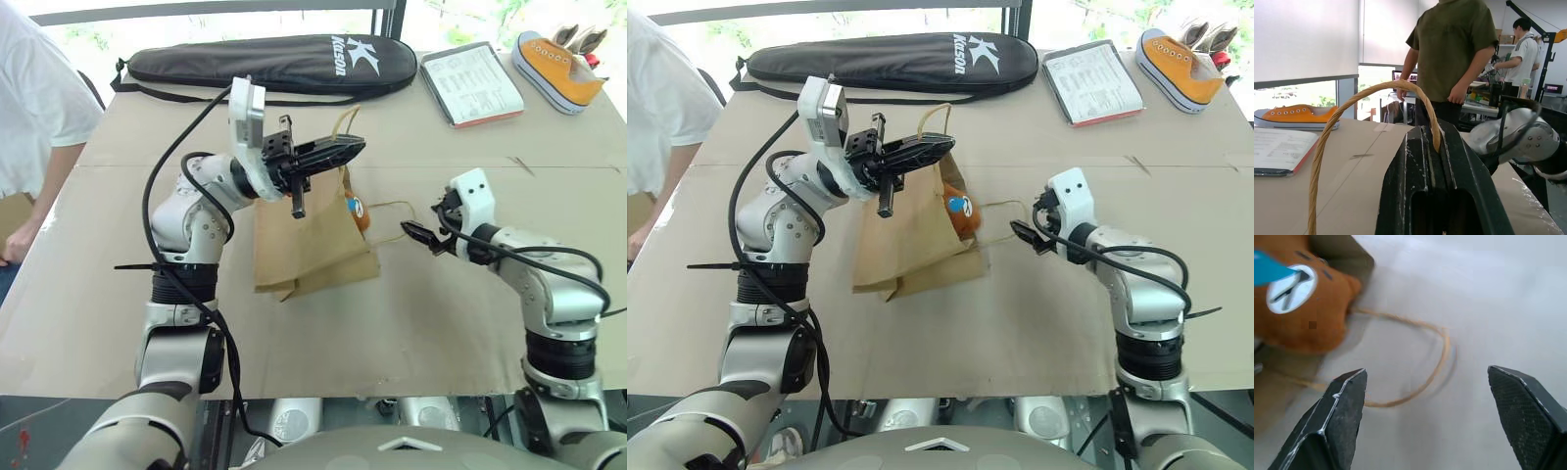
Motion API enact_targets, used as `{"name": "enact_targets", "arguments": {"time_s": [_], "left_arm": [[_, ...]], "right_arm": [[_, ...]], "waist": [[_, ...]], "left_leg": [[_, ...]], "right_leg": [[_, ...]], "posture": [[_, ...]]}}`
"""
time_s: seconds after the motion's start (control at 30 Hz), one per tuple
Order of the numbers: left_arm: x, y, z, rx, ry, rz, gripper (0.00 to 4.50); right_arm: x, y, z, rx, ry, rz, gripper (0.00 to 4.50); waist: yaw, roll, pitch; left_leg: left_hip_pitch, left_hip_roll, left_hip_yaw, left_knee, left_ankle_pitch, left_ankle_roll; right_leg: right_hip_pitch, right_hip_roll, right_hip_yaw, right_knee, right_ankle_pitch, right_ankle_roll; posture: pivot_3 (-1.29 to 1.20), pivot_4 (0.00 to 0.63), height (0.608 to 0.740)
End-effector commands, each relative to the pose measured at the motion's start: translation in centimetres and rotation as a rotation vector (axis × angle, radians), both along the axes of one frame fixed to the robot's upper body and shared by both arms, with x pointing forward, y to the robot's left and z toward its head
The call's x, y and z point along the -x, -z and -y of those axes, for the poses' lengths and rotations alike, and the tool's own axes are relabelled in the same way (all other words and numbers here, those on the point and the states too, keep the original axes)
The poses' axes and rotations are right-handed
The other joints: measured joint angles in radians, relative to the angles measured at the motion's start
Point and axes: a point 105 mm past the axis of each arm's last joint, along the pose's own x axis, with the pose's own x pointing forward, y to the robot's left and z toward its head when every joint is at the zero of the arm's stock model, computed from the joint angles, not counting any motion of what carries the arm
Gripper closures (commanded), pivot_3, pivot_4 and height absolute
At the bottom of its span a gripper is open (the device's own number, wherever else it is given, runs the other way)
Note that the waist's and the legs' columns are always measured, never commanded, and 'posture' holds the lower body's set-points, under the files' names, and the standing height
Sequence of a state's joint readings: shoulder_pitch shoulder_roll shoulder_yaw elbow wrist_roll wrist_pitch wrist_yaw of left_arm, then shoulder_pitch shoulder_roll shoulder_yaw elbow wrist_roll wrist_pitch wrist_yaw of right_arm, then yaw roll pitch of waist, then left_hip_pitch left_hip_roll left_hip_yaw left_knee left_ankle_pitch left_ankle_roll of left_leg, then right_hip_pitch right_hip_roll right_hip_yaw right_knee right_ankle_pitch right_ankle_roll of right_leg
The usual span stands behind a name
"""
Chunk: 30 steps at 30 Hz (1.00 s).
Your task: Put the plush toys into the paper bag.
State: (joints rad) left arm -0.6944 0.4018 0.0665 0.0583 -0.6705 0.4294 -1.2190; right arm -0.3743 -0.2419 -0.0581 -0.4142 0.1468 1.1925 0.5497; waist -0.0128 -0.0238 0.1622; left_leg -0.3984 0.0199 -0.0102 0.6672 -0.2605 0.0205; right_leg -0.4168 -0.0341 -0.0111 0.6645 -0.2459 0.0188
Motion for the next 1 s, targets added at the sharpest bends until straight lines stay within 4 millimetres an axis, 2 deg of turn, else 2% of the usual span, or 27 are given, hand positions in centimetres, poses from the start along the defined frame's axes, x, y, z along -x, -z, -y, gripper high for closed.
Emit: {"name": "enact_targets", "arguments": {"time_s": [0.03,0.07,0.1,0.13,0.27,0.33,0.47,0.5,0.53,0.57,0.6,0.77,0.83,0.93,0.97,1.0], "left_arm": [[0.5,-0.7,0.1,0.008,0.007,0.044,4.5],[0.6,-0.7,0.1,0.01,0.005,0.043,4.5],[0.7,-0.7,0.1,0.013,0.001,0.04,4.5],[0.7,-0.7,0.1,0.015,-0.002,0.037,4.5],[0.9,-0.7,-0.3,0.029,-0.032,0.029,4.5],[0.9,-0.6,-0.4,0.036,-0.042,0.024,4.5],[1.0,-0.7,-0.4,0.059,-0.053,0.006,4.5],[1.0,-0.9,-0.5,0.075,-0.052,-0.001,4.5],[0.7,-1.8,-1.0,0.124,-0.064,-0.026,4.5],[0.5,-2.5,-1.3,0.159,-0.072,-0.044,4.5],[0.3,-3.0,-1.6,0.185,-0.077,-0.059,4.5],[-1.5,-5.2,-3.2,0.281,-0.126,-0.11,4.5],[-2.3,-5.5,-3.6,0.293,-0.142,-0.13,4.5],[-3.0,-5.0,-3.5,0.261,-0.12,-0.125,4.5],[-3.1,-4.7,-3.4,0.254,-0.111,-0.126,4.5],[-3.3,-4.4,-3.4,0.251,-0.108,-0.13,4.5]], "right_arm": [[-1.0,0.6,-0.2,-0.08,0.043,-0.04,0.73],[-1.3,0.9,-0.3,-0.093,0.051,-0.055,0.73],[-1.6,0.8,-0.6,-0.108,0.04,-0.045,1.22],[-1.7,0.7,-0.8,-0.116,0.03,-0.036,1.46],[-1.5,-2.4,-2.0,-0.251,-0.054,0.096,3.46],[-1.3,-3.0,-2.1,-0.283,-0.078,0.116,4.42],[-0.6,-5.0,-2.6,-0.394,-0.149,0.182,4.47],[-0.4,-6.4,-2.8,-0.477,-0.162,0.2,4.47],[0.1,-9.2,-2.7,-0.592,-0.187,0.257,4.47],[0.6,-11.1,-2.6,-0.669,-0.21,0.297,4.47],[1.1,-12.3,-2.4,-0.708,-0.224,0.322,4.47],[3.2,-17.9,-1.5,-0.766,-0.276,0.462,4.47],[4.2,-19.8,-1.7,-0.755,-0.309,0.506,4.47],[5.1,-20.8,-2.1,-0.731,-0.343,0.516,4.47],[5.0,-20.2,-2.0,-0.704,-0.327,0.493,4.47],[4.1,-18.6,-1.7,-0.631,-0.265,0.449,4.47]], "waist": [[0.0,0.0,0.0],[0.0,0.0,0.0],[-0.002,0.0,0.0],[-0.002,0.0,0.0],[-0.002,0.0,0.0],[-0.002,0.0,0.0],[-0.001,0.0,0.0],[-0.001,0.0,0.0],[-0.001,0.0,0.0],[-0.003,0.001,0.0],[-0.003,0.002,0.001],[0.0,0.002,0.001],[-0.001,0.002,0.001],[-0.001,0.002,0.001],[-0.002,0.002,0.001],[-0.002,0.002,0.001]], "left_leg": [[0.0,0.0,0.0,0.0,0.0,0.0],[0.0,-0.001,0.0,0.0,0.0,0.0],[0.0,-0.001,0.0,0.0,0.0,0.0],[0.001,-0.001,0.001,0.0,0.0,0.0],[0.001,-0.001,0.0,0.0,0.0,0.0],[0.0,0.001,0.0,0.0,0.0,0.0],[0.0,0.001,0.0,0.0,0.0,0.0],[0.0,0.001,0.0,0.0,0.0,0.0],[0.0,0.001,0.0,0.0,0.0,0.0],[0.0,0.001,0.0,0.0,0.0,0.0],[0.0,0.001,0.0,0.0,0.0,0.0],[0.0,0.001,-0.001,0.0,0.0,0.0],[0.0,0.0,0.0,0.0,0.0,0.001],[0.0,0.0,0.0,0.0,0.0,0.001],[0.0,-0.001,0.0,0.0,0.0,0.001],[0.0,-0.001,0.0,-0.001,0.0,0.001]], "right_leg": [[0.0,0.0,0.0,0.0,0.0,0.0],[0.0,0.0,0.0,0.0,0.0,0.0],[0.0,0.0,0.0,0.0,0.0,0.0],[0.0,0.0,0.0,0.0,0.0,0.0],[0.0,0.0,0.0,0.0,0.0,0.0],[0.0,0.0,0.0,0.0,0.0,0.0],[0.0,0.0,0.0,0.0,0.0,0.0],[0.0,0.0,0.0,-0.001,0.0,0.0],[0.0,0.0,0.0,0.0,0.0,0.0],[0.0,0.0,0.0,0.0,0.0,0.0],[0.0,0.0,0.0,0.0,0.0,0.0],[0.0,-0.001,-0.001,0.0,0.0,0.0],[0.0,-0.001,-0.001,-0.001,0.0,0.001],[0.0,-0.001,-0.001,-0.001,0.0,0.001],[0.0,-0.001,-0.001,-0.001,0.0,0.001],[0.0,0.0,-0.001,-0.001,0.0,0.001]], "posture": [[0.0,0.15,0.74],[0.0,0.15,0.74],[0.0,0.15,0.74],[0.0,0.15,0.74],[0.0,0.15,0.74],[0.0,0.15,0.74],[0.0,0.15,0.74],[0.0,0.15,0.74],[0.0,0.15,0.74],[0.0,0.15,0.74],[0.0,0.15,0.74],[0.0,0.15,0.74],[0.0,0.15,0.74],[0.0,0.15,0.74],[0.0,0.15,0.74],[0.0,0.15,0.74]]}}
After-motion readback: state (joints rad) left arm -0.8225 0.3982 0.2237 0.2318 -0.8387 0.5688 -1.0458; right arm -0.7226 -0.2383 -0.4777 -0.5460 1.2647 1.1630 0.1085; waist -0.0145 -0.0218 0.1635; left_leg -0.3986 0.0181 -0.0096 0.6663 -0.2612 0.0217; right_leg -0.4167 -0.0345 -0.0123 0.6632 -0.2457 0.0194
